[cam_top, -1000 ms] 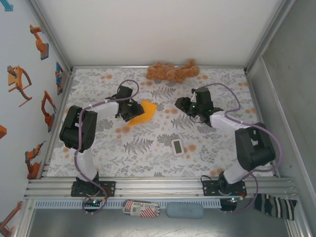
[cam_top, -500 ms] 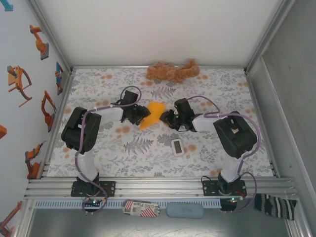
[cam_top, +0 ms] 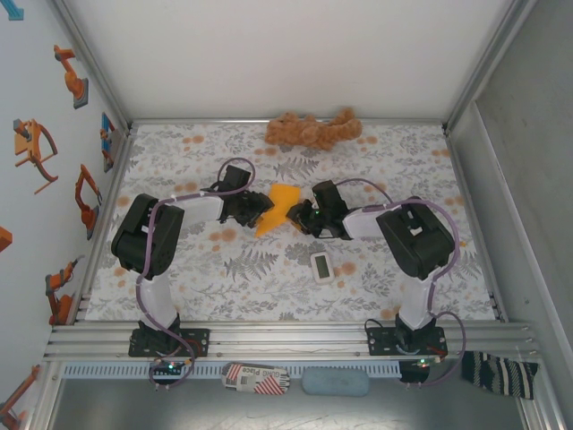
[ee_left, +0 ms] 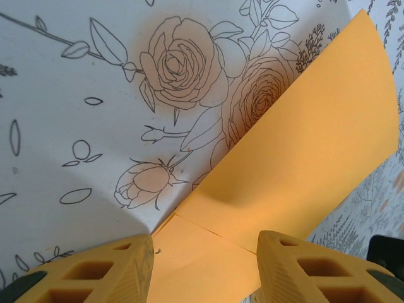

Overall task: Fold a paper plane with a square sheet of paper (pick it up from the middle)
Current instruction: Move the paper to the center of the table, then fold the wing for the fifth time at the center of the table.

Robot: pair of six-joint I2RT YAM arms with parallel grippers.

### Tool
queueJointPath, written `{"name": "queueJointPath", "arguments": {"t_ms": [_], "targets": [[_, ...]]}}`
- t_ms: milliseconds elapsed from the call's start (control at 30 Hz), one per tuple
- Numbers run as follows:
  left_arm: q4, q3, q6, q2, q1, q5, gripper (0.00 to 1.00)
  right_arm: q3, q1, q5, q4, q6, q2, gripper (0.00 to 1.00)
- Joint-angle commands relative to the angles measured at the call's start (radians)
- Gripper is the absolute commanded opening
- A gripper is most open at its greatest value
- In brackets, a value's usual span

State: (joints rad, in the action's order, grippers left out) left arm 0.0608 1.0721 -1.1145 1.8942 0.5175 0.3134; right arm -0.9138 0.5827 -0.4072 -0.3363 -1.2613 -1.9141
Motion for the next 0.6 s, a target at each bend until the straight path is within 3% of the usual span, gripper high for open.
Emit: {"name": "queueJointPath", "arguments": {"t_ms": [0,567], "targets": [[0.059,-0.03,-0.015,0.017,0.01,0.006,0.48,-0.023,0.006,0.004,-0.032,-0.019,-0.019,0.28],[0.058,-0.031,-0.003,0.008,-0.002,0.017,0.48,-0.072,0.0,0.047,0.01,-0.02,-0.037,0.16]]}}
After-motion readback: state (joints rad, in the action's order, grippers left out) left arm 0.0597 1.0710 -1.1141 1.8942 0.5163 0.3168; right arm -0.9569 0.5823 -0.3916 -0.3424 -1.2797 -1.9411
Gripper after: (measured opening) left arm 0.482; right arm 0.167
